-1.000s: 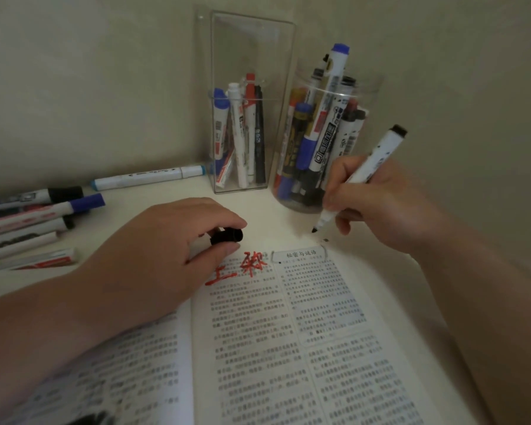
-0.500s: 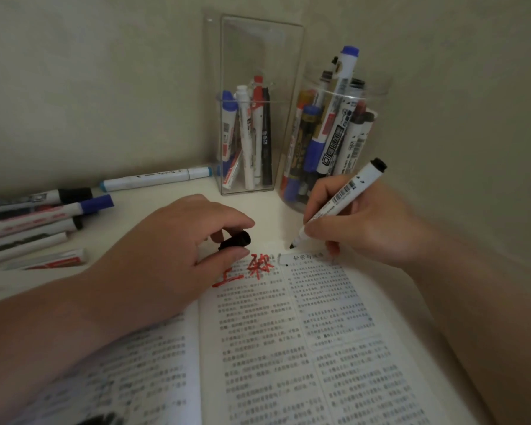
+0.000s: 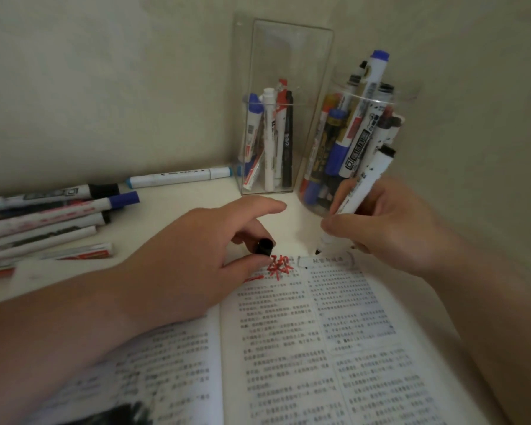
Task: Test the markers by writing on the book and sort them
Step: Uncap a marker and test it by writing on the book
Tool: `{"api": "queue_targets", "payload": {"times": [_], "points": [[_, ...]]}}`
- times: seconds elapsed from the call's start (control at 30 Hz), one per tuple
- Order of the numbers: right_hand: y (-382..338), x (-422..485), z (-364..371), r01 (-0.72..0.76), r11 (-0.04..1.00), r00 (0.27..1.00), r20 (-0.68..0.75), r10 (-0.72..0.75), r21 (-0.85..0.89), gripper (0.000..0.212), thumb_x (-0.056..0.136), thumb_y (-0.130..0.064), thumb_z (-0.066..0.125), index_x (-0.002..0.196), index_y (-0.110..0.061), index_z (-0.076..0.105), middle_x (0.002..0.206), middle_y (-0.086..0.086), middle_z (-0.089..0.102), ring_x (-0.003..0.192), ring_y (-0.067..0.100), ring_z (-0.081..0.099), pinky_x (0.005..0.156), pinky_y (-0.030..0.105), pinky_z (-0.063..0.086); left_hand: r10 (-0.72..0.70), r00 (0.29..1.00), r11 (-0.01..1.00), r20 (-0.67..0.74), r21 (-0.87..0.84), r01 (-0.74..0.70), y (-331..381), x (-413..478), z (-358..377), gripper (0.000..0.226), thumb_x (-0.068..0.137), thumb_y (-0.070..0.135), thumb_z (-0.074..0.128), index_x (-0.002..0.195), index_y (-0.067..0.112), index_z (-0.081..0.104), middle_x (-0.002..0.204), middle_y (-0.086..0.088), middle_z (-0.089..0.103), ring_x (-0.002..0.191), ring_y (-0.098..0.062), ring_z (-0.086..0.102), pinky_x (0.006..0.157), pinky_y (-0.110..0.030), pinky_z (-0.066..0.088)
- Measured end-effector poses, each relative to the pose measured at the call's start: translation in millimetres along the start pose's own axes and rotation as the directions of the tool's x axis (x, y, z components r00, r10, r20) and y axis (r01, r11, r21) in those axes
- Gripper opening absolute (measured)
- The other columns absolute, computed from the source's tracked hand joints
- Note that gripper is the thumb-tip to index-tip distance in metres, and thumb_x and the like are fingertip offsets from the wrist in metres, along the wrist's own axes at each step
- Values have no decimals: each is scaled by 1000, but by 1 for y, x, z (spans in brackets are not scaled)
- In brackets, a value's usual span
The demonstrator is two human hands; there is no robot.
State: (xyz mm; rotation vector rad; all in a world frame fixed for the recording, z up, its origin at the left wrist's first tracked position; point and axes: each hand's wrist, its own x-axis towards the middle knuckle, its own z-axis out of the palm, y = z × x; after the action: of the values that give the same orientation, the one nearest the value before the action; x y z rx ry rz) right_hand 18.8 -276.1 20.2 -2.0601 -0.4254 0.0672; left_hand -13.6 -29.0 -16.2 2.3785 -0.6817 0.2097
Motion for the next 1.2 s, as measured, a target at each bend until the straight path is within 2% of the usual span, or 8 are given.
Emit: {"api": "queue_targets", "payload": {"times": [0.17,0.33,0.5,0.67,0.87,0.97,1.1,1.2], "points": [[3,2,5,-15,996,999,33,18,-88,24,86,-8,77,75,5,60,55,-3,51,51,7,50,51,17,40,19,1000,1000,-6,17,-19,-2,0,0,55,84,36,75,131,47,50,109,37,63,102,12,58,87,1,35],[4,3,6,21,987,1000,-5,-22,-160,27,83,1,74,75,13,52,57,3,45,52,11,46,50,19,39,4,1000,999,9,39,-4,-3,1,0,54,84,40,73,131,52,47,112,40,59,103,14,56,85,1,35],[2,0,5,8,992,996,87,3,-128,23,83,-2,77,66,0,62,55,1,53,52,11,52,52,23,42,-2,1000,999,9,40,2,-1,1,0,58,85,40,73,131,55,40,112,41,58,102,14,56,81,-6,38],[7,4,2,-8,989,1000,25,12,-147,25,82,2,74,70,9,54,53,-1,47,49,10,46,51,22,38,-15,1000,999,25,38,14,-2,1,0,55,84,39,75,130,51,49,109,40,61,102,13,57,81,-2,38],[5,3,6,58,988,997,67,-49,-144,22,81,-2,78,69,5,61,59,7,52,55,11,51,53,21,41,-19,999,998,34,54,17,-2,2,0,53,83,44,74,130,52,50,108,43,59,102,10,56,81,-3,37],[3,0,8,50,995,987,153,-36,-90,20,76,-16,78,69,-1,66,62,18,60,54,13,55,53,23,42,-26,999,999,41,43,24,-2,1,0,53,81,47,73,129,53,50,107,45,57,103,13,54,79,0,35],[6,4,1,8,994,993,119,4,-105,24,79,-6,77,67,4,59,51,-4,49,48,7,48,51,21,39,-37,998,999,44,38,35,-1,3,-1,49,79,51,71,121,60,46,107,46,57,103,12,55,78,-1,35],[5,4,-2,-12,979,993,114,36,-203,29,76,-9,76,66,3,51,53,-7,44,51,8,46,54,25,39,-45,998,999,44,27,44,3,3,-3,47,78,53,71,114,64,43,101,40,63,97,14,56,76,0,34]]}}
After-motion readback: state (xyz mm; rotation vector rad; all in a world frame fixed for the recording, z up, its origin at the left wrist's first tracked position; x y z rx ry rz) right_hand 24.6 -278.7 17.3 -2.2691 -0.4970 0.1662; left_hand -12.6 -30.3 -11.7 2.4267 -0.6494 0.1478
